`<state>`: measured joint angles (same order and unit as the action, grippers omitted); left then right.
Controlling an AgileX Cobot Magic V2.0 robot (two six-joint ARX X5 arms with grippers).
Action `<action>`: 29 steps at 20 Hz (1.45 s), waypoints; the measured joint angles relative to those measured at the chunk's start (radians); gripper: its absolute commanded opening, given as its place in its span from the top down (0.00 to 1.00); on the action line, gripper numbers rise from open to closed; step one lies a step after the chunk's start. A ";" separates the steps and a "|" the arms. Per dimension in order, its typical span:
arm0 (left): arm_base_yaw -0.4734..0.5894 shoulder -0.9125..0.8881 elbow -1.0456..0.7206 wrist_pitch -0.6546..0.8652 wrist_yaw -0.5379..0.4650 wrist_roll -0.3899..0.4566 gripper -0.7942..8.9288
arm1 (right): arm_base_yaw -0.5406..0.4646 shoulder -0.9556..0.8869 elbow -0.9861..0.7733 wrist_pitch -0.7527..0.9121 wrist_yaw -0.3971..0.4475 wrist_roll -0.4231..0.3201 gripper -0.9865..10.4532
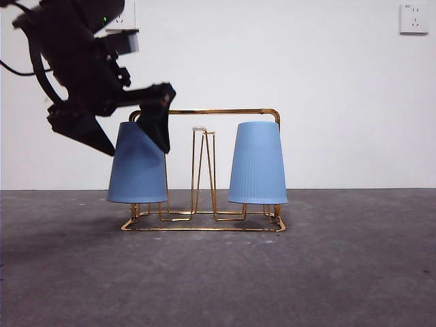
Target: Pick up cup 1,put cup 1 in the cup rack,pick up cup 2,put cup 2 in the cup rack
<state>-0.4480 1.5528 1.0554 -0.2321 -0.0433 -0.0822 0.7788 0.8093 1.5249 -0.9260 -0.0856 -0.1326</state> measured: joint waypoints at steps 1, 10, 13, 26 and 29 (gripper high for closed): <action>0.000 -0.016 0.000 -0.006 0.004 -0.001 0.29 | 0.000 0.002 0.000 0.000 0.000 0.000 0.75; 0.000 -0.159 0.000 -0.220 0.024 -0.016 0.30 | 0.000 0.012 0.000 -0.020 0.000 -0.006 0.75; 0.000 -0.232 0.000 -0.325 0.056 -0.019 0.31 | 0.000 0.012 0.000 -0.073 0.030 -0.006 0.75; 0.000 -0.726 0.000 -0.558 0.522 -0.142 0.93 | 0.000 0.069 0.000 -0.410 0.097 0.017 0.76; 0.000 -0.780 0.000 -0.571 0.522 -0.147 0.93 | 0.000 0.084 0.000 -0.425 0.097 0.018 0.94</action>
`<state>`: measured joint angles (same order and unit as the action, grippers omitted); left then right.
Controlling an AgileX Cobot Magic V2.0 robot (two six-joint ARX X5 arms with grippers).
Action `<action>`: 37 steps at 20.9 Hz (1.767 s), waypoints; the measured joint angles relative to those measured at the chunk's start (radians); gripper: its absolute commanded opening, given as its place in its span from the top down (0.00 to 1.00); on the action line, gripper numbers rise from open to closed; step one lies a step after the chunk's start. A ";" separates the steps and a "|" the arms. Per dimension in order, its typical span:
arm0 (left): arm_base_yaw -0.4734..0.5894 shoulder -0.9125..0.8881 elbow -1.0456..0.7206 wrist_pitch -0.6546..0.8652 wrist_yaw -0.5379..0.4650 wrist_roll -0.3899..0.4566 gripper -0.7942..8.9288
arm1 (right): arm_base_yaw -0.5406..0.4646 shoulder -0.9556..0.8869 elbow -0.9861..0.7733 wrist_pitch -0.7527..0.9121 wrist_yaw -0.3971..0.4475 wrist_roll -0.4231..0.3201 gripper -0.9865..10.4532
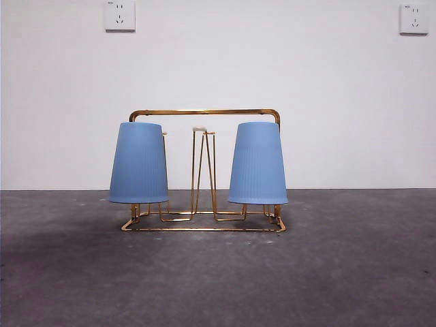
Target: Pick up cup 1,put cup 1 in the cup rack,pick up cup 2,put cup 2 in the cup rack
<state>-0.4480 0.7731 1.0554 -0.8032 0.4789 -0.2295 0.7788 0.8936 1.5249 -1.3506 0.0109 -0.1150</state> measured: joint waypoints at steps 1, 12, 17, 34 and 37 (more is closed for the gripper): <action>0.000 -0.013 0.000 -0.002 0.001 0.000 0.93 | 0.000 0.004 0.000 0.000 0.000 0.000 0.92; 0.000 -0.066 0.000 -0.014 0.002 -0.004 0.92 | 0.000 0.051 0.000 -0.001 0.002 0.040 0.91; 0.000 -0.055 0.000 -0.014 0.002 -0.004 0.92 | 0.000 0.059 0.000 -0.001 0.019 0.045 0.91; 0.188 -0.077 -0.003 0.159 -0.437 0.441 0.92 | 0.000 0.060 0.000 -0.001 0.019 0.045 0.91; 0.305 -0.196 -0.088 0.293 -0.423 0.480 0.92 | 0.000 0.060 0.000 -0.001 0.019 0.045 0.91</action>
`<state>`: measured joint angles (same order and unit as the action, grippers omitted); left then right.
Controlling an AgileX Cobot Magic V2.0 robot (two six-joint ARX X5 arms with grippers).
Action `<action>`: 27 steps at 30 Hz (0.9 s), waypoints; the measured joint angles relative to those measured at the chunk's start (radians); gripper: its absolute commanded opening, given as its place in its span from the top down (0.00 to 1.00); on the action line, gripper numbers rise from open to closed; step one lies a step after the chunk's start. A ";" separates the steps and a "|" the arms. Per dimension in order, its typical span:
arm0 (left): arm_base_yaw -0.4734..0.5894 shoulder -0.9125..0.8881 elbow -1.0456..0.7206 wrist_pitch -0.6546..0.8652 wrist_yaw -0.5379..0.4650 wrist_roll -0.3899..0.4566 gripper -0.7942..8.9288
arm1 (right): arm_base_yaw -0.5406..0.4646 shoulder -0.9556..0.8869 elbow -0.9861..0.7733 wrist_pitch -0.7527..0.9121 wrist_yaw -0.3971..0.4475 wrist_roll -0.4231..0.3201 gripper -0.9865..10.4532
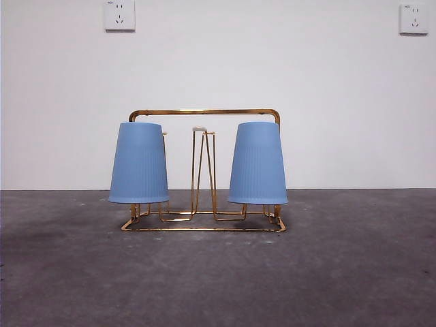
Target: Pick up cup 1,put cup 1 in the cup rack,pick up cup 2,put cup 2 in the cup rack
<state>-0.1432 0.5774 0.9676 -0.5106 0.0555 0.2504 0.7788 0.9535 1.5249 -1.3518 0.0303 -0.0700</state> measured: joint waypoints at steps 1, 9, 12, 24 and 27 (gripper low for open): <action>0.019 -0.035 -0.036 0.043 0.000 0.005 0.92 | 0.000 0.000 0.000 0.000 0.000 0.000 0.91; 0.114 -0.301 -0.475 0.420 0.003 -0.002 0.92 | 0.000 0.000 0.000 0.000 0.000 0.000 0.91; 0.125 -0.374 -0.621 0.436 0.003 -0.028 0.92 | 0.000 0.000 0.000 0.000 0.000 0.000 0.91; 0.141 -0.515 -0.915 0.437 -0.001 -0.109 0.92 | 0.000 0.004 0.000 0.000 0.000 0.000 0.91; 0.142 -0.539 -0.948 0.431 -0.001 -0.128 0.92 | 0.000 0.007 0.000 0.000 0.000 0.000 0.91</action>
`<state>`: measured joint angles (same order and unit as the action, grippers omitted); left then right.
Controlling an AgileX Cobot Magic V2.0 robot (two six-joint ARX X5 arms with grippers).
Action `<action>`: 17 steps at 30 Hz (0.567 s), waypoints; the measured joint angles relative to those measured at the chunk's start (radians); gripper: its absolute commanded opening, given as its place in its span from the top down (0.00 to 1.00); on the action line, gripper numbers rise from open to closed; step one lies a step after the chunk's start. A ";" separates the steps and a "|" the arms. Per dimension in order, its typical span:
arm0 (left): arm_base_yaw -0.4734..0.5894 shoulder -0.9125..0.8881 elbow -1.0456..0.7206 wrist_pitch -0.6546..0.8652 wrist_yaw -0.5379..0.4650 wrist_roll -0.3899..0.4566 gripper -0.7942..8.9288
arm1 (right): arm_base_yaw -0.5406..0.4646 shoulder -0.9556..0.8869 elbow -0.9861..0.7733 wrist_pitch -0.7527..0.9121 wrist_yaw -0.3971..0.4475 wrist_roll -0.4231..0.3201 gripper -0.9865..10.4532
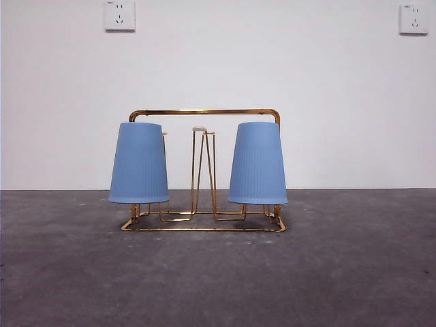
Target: Pick up cup 1,put cup 1 in the cup rack,pick up cup 2,put cup 2 in the cup rack
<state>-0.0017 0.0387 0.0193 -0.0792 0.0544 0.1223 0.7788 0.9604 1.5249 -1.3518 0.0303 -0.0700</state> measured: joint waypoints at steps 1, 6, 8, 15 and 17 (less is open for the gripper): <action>0.000 -0.010 -0.001 -0.027 0.000 -0.008 0.92 | 0.000 0.000 0.000 0.000 0.000 0.000 0.91; 0.000 -0.032 -0.001 -0.092 0.002 -0.050 0.92 | 0.000 0.000 0.000 0.000 0.000 0.000 0.91; 0.000 -0.032 -0.001 -0.092 0.008 -0.075 0.92 | 0.000 0.000 0.000 0.000 0.000 0.000 0.91; 0.001 -0.032 -0.001 -0.092 0.005 -0.108 0.92 | 0.000 0.002 0.000 0.000 0.000 0.000 0.91; 0.001 -0.032 -0.001 -0.092 0.005 -0.108 0.92 | 0.000 0.003 0.000 0.000 0.000 0.000 0.91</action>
<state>-0.0006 0.0067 0.0181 -0.1707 0.0593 0.0139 0.7788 0.9630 1.5249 -1.3518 0.0307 -0.0696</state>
